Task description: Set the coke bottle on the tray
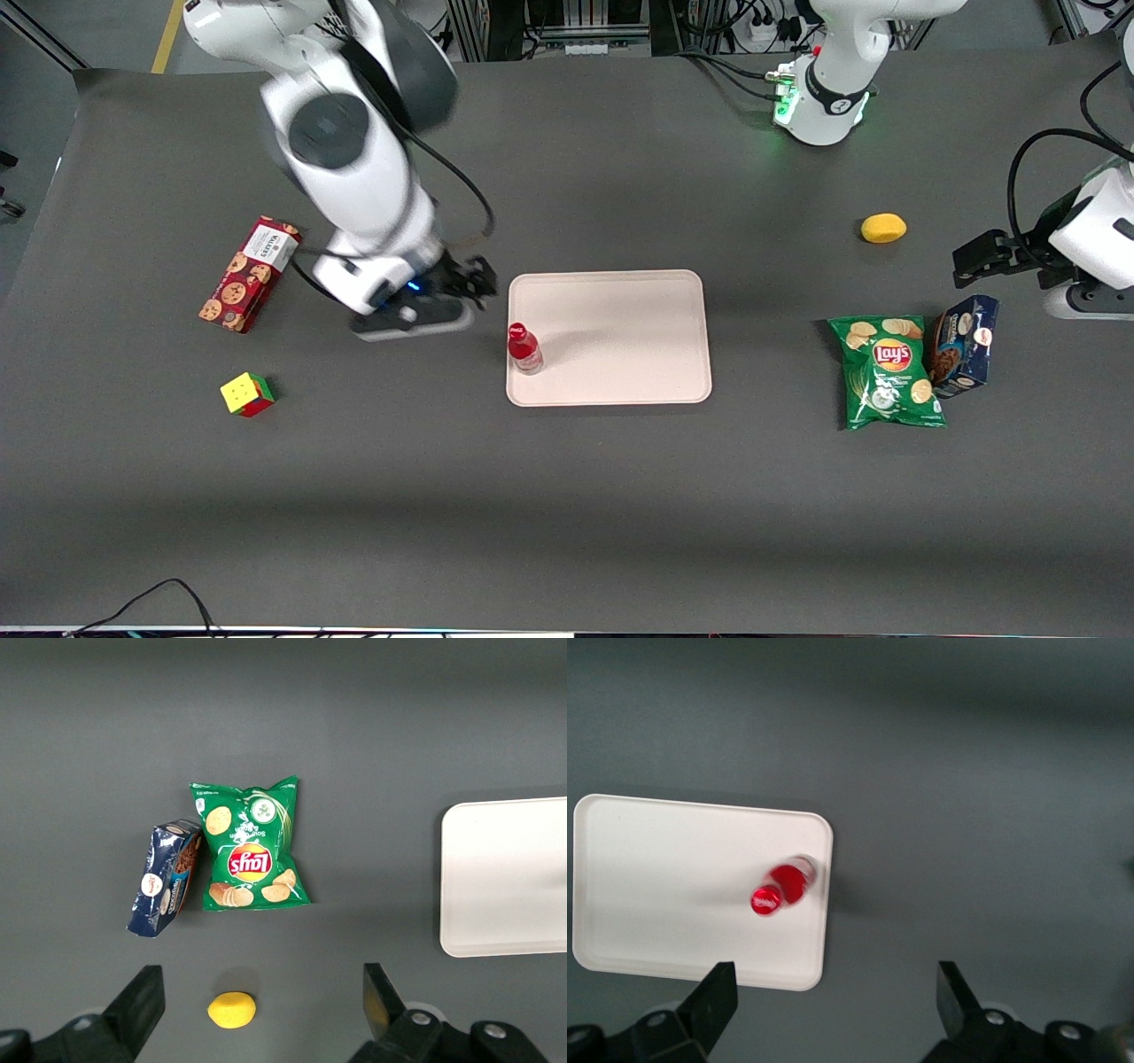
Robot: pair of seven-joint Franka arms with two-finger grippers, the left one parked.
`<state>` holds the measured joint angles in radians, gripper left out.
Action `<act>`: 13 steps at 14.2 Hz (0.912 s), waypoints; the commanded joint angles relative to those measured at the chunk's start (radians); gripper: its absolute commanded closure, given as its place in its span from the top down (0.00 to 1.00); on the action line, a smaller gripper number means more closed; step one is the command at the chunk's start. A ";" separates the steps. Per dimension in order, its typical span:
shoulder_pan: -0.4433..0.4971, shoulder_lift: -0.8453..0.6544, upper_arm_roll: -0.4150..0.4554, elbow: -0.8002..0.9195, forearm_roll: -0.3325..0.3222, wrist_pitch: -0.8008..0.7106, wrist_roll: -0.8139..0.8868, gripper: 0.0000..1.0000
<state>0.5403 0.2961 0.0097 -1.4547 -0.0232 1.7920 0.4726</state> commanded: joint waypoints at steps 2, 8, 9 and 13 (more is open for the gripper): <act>-0.065 -0.196 -0.017 -0.042 -0.004 -0.160 -0.043 1.00; -0.304 -0.238 0.000 -0.072 0.008 -0.183 -0.149 1.00; -0.345 -0.236 0.000 -0.073 0.009 -0.183 -0.152 1.00; -0.459 -0.224 -0.028 -0.069 0.005 -0.204 -0.152 1.00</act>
<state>0.1460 0.0789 -0.0088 -1.5133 -0.0229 1.6000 0.3351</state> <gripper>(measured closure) 0.000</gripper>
